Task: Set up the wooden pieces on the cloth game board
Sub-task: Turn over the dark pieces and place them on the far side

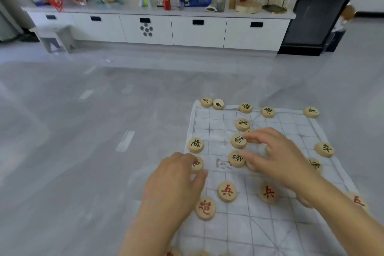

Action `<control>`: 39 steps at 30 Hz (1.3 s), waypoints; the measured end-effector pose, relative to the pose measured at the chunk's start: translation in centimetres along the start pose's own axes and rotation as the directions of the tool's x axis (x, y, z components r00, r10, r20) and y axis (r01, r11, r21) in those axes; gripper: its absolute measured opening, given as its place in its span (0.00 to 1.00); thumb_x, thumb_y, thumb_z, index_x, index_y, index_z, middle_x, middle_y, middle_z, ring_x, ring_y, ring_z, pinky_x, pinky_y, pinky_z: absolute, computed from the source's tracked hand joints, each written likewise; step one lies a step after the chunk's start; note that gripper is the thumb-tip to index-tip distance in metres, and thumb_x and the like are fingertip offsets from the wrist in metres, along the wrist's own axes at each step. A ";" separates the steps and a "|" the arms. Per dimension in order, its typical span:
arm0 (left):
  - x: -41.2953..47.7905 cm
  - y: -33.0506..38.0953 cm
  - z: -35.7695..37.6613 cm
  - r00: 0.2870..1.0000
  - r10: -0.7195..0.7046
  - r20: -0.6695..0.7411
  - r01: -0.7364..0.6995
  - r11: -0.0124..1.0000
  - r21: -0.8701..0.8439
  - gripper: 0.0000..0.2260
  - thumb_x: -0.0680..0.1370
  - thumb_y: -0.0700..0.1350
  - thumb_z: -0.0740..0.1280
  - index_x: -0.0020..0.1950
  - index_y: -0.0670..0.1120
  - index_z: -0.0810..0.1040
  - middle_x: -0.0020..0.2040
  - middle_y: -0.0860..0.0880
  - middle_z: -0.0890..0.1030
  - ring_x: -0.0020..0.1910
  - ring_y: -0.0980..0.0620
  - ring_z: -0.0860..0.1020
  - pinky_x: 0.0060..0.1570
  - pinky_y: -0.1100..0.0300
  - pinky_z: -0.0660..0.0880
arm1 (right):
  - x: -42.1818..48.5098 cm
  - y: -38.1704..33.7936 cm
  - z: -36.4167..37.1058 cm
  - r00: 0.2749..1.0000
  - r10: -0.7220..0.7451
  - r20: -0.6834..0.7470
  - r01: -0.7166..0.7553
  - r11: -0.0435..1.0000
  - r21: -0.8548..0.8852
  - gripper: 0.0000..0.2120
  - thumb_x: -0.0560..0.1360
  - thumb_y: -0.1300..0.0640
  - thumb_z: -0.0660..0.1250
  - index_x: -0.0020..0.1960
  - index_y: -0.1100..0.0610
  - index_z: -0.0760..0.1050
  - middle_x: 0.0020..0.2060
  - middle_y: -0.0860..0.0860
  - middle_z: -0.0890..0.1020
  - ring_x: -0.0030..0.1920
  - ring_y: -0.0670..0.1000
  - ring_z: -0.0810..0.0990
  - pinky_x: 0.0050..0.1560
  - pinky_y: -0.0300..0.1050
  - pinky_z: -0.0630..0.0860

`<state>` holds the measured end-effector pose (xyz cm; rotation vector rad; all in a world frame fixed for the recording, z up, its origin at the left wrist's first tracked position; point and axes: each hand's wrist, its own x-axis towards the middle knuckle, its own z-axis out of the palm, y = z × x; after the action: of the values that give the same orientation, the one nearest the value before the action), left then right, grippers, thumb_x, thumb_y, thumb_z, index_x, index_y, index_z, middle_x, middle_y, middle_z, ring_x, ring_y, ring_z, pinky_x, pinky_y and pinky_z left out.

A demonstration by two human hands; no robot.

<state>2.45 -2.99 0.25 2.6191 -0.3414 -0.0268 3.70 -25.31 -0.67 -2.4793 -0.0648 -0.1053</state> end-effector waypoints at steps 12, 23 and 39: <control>0.6 -5.1 -1.5 0.979 -0.105 0.175 0.098 0.994 0.047 0.23 0.75 0.65 0.54 0.69 0.61 0.59 0.68 0.64 0.60 0.67 0.62 0.64 0.61 0.69 0.63 | 20.7 1.2 6.6 0.998 0.051 0.021 -0.037 0.901 -0.432 0.26 0.71 0.55 0.63 0.69 0.44 0.64 0.68 0.46 0.69 0.68 0.54 0.62 0.63 0.51 0.58; 0.5 -4.5 -1.9 0.985 -0.081 0.154 0.088 0.995 -0.044 0.23 0.76 0.64 0.53 0.70 0.62 0.58 0.68 0.65 0.60 0.67 0.63 0.63 0.62 0.67 0.64 | 19.1 -0.6 6.3 0.998 -0.027 -0.061 0.007 0.951 -0.309 0.14 0.71 0.47 0.65 0.56 0.45 0.72 0.49 0.42 0.77 0.55 0.48 0.69 0.54 0.46 0.58; 0.5 -4.0 -1.8 0.985 -0.056 0.160 0.063 0.997 -0.040 0.23 0.76 0.64 0.53 0.69 0.62 0.57 0.66 0.66 0.63 0.65 0.64 0.65 0.58 0.69 0.65 | 13.8 0.2 4.1 0.997 -0.012 -0.070 -0.009 0.956 -0.294 0.11 0.69 0.41 0.69 0.42 0.47 0.72 0.45 0.41 0.78 0.52 0.46 0.73 0.55 0.46 0.60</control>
<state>4.00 1.11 -0.07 2.5879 -0.3136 -0.2622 17.68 -22.69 -2.72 -2.7706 -0.0216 -0.2181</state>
